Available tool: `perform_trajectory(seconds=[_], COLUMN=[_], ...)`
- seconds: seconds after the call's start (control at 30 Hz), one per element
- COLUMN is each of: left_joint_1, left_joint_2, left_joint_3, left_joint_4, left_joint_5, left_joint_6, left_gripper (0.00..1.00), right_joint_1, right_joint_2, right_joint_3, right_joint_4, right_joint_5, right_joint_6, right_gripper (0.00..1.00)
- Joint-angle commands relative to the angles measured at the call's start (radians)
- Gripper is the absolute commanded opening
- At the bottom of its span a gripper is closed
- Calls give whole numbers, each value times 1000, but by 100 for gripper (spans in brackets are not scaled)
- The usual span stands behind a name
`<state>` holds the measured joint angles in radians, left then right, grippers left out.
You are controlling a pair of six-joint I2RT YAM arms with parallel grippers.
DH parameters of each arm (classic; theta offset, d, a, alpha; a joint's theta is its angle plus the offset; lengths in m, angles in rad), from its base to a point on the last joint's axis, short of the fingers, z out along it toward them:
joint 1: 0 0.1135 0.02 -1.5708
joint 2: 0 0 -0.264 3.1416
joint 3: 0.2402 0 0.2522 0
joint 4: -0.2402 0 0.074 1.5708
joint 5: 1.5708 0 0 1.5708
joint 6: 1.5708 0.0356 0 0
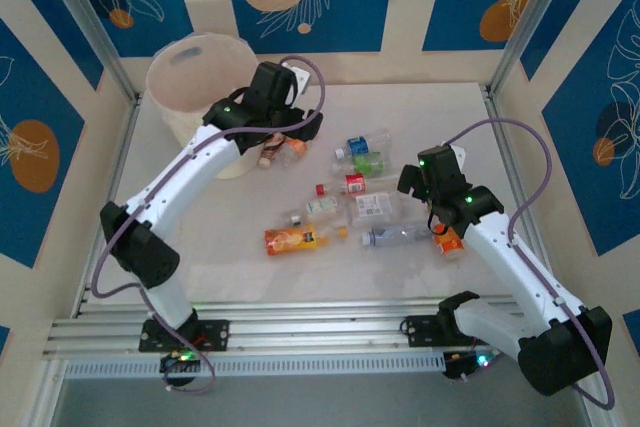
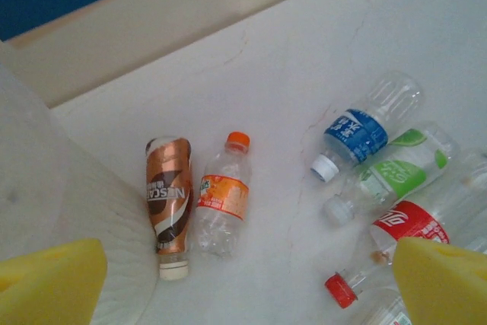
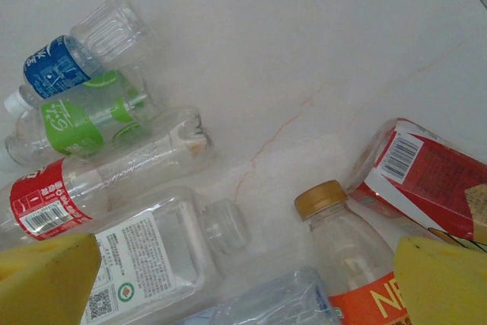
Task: Put the plastic bottles in the bin
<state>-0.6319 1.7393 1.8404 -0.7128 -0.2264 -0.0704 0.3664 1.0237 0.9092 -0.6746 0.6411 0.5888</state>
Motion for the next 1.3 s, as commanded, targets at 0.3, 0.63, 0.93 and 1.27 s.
perform_trajectory(seconds=[0.3,0.63,0.93,1.27], left_joint_1=[-19,-22,-15,26], left_joint_2=[185,382,552,649], left_joint_3=[9,157,361,434], left_joint_4=[34,-56,-220,-243], left_joint_5=[-48,-100,-145,-125], left_joint_6=[16,51,44,-2], left_gripper=[91,90,90,85], right_joint_1=[7,7,5,5], right_joint_2=[-19,-18,-14,-8], right_joint_3=[20,23,30,37], right_joint_4=[-35,-49,-49,-44], right_joint_5=[40,51,58,56], right_joint_6=[45,46,42,29], right_gripper=[99,99,99,99])
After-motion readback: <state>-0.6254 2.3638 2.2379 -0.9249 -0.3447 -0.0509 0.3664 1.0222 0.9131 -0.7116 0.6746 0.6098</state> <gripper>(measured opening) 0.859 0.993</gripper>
